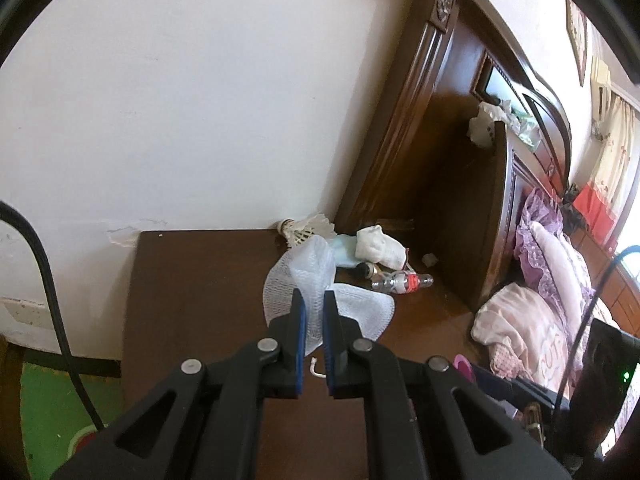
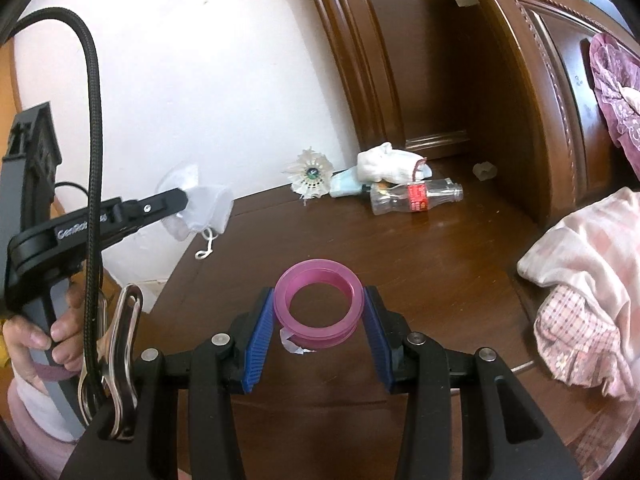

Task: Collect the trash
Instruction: 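Carry the white mesh bag and pink tape roll over the red bin with both tools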

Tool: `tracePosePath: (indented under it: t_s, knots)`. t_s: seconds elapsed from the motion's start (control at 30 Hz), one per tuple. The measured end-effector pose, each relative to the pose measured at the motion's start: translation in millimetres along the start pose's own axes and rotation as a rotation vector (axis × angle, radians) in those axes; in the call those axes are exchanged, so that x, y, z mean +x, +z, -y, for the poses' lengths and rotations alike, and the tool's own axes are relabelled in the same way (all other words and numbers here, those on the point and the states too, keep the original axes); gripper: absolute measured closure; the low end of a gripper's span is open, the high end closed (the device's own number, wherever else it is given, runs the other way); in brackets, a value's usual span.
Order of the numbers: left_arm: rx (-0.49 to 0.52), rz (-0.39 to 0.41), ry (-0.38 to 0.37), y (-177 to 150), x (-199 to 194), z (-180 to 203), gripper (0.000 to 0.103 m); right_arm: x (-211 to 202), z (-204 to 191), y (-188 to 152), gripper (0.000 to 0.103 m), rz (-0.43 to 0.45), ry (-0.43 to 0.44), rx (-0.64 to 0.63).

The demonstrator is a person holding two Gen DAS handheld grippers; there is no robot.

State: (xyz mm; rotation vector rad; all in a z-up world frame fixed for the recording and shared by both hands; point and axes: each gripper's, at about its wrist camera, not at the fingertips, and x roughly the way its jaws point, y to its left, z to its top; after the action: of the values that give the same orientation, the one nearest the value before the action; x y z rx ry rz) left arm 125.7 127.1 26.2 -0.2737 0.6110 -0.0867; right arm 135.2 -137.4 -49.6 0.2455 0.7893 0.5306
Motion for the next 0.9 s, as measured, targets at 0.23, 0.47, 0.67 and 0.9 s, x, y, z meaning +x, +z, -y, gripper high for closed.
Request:
tracePosePath:
  t_s: [0.23,0.47,0.67,0.9]
  knots:
    - [-0.014,0.007,0.013,-14.6,-23.4,-10.6,0.096,-3.0,-10.0,-4.6,0.059,-0.007,0.026,-0.007]
    - [-0.015,0.014,0.029,-26.2,-43.2,-18.8,0.096,-4.9,-22.5,-7.6,0.059,-0.014,0.053,-0.022]
    - [-0.025,0.006,0.058,-36.7,-60.0,-33.8,0.096,-6.6,-36.7,-11.0,0.059,-0.018,0.078,-0.043]
    - [-0.045,0.007,0.115,-48.8,-79.2,-56.2,0.096,-7.2,-53.3,-17.7,0.059,-0.025,0.102,-0.069]
